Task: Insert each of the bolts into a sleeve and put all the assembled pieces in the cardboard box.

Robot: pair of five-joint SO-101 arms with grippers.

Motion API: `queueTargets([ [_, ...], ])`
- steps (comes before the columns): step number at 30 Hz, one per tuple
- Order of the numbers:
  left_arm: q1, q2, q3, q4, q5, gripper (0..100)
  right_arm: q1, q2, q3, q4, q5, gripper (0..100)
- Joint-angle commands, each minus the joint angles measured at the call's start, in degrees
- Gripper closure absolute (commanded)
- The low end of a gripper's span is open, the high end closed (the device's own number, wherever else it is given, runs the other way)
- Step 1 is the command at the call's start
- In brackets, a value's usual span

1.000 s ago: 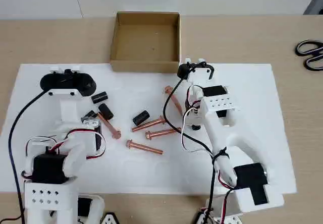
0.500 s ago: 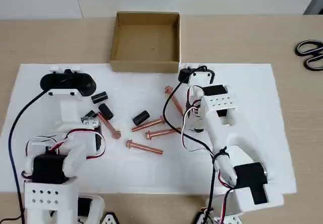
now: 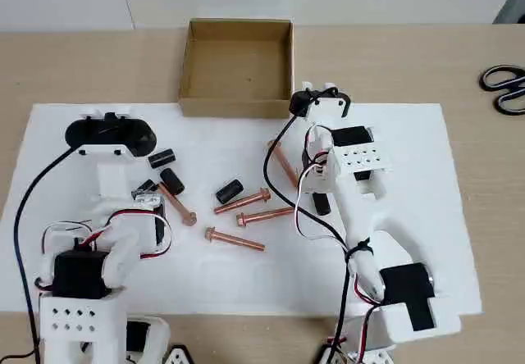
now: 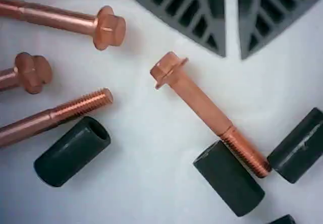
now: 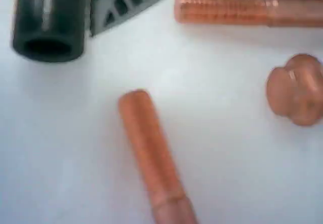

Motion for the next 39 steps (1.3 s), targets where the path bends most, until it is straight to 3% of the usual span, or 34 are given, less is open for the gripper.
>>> queueTargets([
  [1,-0.4,-0.3,-2.2,0.4,0.1,99,0.0,0.4,-2.5,0.0,0.3,81.5],
  [14,-0.4,-0.4,-2.2,0.4,0.1,99,0.0,11.6,-8.2,-0.4,0.3,82.3],
  [19,-0.4,-0.4,-2.2,0.4,0.1,99,0.0,14.3,-8.2,0.2,0.4,99.8],
  [27,-0.4,-0.4,-2.6,0.4,0.1,99,0.0,15.3,-8.5,2.5,0.4,99.5],
  [35,-0.4,-0.3,-2.7,1.8,0.0,99,-5.6,0.3,-12.6,15.7,0.3,99.5],
  [39,-0.4,0.5,-3.6,2.0,0.0,99,-8.6,-10.0,-11.9,17.3,0.3,99.5],
])
